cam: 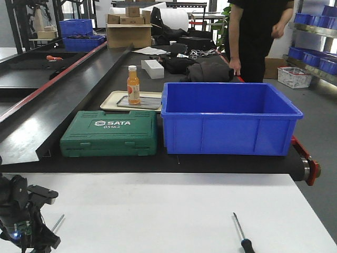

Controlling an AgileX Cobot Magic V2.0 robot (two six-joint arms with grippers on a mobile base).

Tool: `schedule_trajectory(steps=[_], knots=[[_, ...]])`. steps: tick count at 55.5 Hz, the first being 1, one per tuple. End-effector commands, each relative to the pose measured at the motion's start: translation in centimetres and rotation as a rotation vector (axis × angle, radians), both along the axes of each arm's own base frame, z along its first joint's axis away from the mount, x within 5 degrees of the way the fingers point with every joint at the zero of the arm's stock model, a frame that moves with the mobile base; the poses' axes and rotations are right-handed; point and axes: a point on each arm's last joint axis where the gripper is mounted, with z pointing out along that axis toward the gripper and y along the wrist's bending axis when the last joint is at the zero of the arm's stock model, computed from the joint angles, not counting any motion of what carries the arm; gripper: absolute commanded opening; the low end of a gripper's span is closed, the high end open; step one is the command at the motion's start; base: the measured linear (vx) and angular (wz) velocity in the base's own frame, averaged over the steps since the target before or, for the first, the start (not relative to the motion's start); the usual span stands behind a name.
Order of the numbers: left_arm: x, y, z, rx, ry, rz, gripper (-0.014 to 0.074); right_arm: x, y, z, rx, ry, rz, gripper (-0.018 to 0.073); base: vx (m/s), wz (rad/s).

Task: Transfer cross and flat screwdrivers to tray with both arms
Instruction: 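Lower left gripper onto cross screwdriver handle and close it, then lower right gripper onto flat screwdriver handle and close it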

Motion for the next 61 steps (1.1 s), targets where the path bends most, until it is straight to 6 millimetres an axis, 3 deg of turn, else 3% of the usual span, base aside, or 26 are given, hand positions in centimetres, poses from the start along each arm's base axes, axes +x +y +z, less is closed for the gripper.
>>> schedule_trajectory(steps=[1, 17, 29, 40, 47, 61], knots=[[0.8, 0.0, 2.2, -0.003, -0.091, 0.001, 0.0544, 0.9, 0.1, 1.7, -0.018, -0.117, 0.022, 0.0325, 0.0, 0.0], [0.6, -0.8, 0.0, -0.089, -0.008, 0.008, 0.0533, 0.9, 0.0, 1.5, -0.055, -0.057, 0.042, 0.0336, 0.0, 0.0], [0.0, -0.9, -0.4, -0.095, 0.058, 0.004, 0.0369, 3.3, 0.0, 3.8, -0.067, 0.01, 0.039, 0.0415, 0.0, 0.0], [-0.1, -0.9, -0.4, -0.099, 0.074, 0.006, 0.0122, 7.0, 0.4, 5.6, -0.018, 0.023, 0.031, 0.047, 0.0, 0.0], [-0.1, -1.0, -0.4, -0.103, 0.074, 0.008, -0.0007, 9.8, 1.7, 5.3, -0.053, 0.098, 0.128, 0.0468, 0.0, 0.0], [-0.2, -1.0, -0.4, -0.118, 0.083, 0.096, -0.0001, 17.7, 4.3, 2.4, -0.001, 0.318, 0.159, 0.0468, 0.0, 0.0]])
